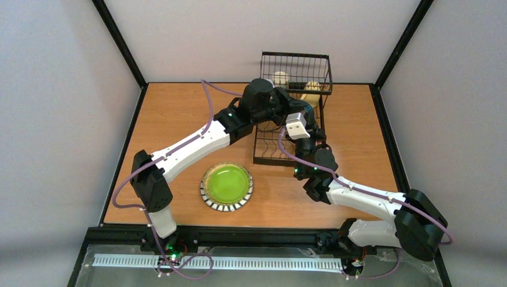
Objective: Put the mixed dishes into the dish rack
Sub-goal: Pass from the right arm to the left
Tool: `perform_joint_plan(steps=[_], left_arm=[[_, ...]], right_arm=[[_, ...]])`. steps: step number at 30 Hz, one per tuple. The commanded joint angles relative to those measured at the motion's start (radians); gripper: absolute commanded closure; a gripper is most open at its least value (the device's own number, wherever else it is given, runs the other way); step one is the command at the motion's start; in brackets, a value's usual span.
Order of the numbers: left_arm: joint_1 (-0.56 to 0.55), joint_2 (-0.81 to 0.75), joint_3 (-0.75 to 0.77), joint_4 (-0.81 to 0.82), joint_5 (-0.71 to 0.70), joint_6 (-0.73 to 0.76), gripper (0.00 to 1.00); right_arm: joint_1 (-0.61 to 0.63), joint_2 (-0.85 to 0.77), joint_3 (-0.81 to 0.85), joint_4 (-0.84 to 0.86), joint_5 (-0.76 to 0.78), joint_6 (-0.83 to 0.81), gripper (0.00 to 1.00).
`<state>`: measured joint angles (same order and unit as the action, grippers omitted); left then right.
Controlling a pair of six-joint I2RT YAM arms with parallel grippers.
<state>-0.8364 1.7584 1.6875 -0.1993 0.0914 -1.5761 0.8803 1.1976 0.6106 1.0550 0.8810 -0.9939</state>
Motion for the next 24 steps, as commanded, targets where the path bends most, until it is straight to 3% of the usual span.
perform_joint_plan(steps=[1,10,18,24], left_arm=[[0.007,-0.001,-0.044,0.125,-0.004,0.030,1.00],[0.007,-0.011,-0.077,0.192,0.015,0.096,1.00],[0.007,-0.038,-0.113,0.192,0.000,0.160,1.00],[0.010,-0.061,-0.155,0.208,-0.027,0.191,1.00]], right_arm=[[0.016,-0.023,0.009,0.183,-0.041,0.046,0.98],[0.010,-0.057,0.015,0.087,-0.035,0.112,0.94],[0.000,-0.104,0.044,-0.049,-0.030,0.204,0.57],[0.000,-0.140,0.055,-0.150,-0.028,0.273,0.46]])
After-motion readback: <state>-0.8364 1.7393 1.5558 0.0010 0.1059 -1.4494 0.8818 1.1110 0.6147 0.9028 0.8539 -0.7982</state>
